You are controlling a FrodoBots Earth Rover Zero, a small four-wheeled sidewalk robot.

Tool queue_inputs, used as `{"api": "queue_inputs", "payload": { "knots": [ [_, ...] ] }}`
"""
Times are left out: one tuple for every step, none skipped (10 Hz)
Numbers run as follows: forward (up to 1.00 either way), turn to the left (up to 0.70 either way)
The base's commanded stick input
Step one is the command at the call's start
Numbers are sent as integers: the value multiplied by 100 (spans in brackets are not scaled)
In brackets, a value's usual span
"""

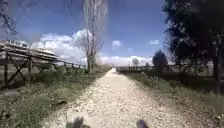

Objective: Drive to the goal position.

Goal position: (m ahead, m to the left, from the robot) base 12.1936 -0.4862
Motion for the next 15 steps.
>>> {"api": "queue_inputs", "payload": {
  "knots": [
    [70, 0],
    [70, 0],
    [70, 0],
    [70, 0],
    [70, 0],
    [70, 0],
    [70, 0],
    [70, 0],
    [70, 0],
    [70, 0],
    [70, 0],
    [70, 0],
    [70, 0],
    [70, 0],
    [70, 0]
  ]
}}
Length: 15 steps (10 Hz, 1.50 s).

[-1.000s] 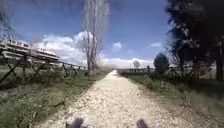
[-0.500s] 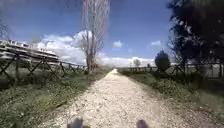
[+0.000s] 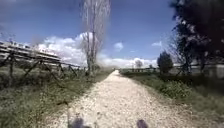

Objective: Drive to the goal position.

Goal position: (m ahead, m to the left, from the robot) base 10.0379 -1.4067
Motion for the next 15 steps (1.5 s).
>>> {"api": "queue_inputs", "payload": {
  "knots": [
    [70, 0],
    [70, 0],
    [70, 0],
    [70, 0],
    [70, 0],
    [70, 0],
    [70, 0],
    [70, 0],
    [70, -18],
    [70, -35],
    [70, -22],
    [70, 0],
    [70, 0],
    [70, 0],
    [70, 0]
  ]
}}
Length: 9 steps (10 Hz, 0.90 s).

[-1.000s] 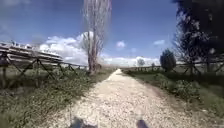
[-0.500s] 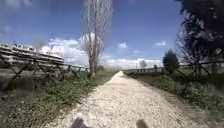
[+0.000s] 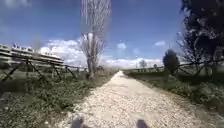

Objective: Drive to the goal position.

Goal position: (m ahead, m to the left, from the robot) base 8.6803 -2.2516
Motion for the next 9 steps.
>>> {"api": "queue_inputs", "payload": {
  "knots": [
    [70, 0],
    [70, 0],
    [70, 0],
    [70, 0],
    [70, 0],
    [70, 0],
    [70, 0],
    [70, 0],
    [70, 0]
  ]
}}
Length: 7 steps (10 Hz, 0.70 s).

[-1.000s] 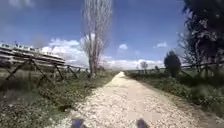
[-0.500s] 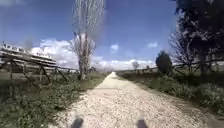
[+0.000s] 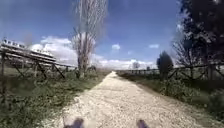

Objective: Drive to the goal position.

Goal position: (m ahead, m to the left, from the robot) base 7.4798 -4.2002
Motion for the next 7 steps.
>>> {"api": "queue_inputs", "payload": {
  "knots": [
    [70, 0],
    [70, 0],
    [70, 0],
    [70, -3],
    [70, -22],
    [70, 0],
    [70, 0]
  ]
}}
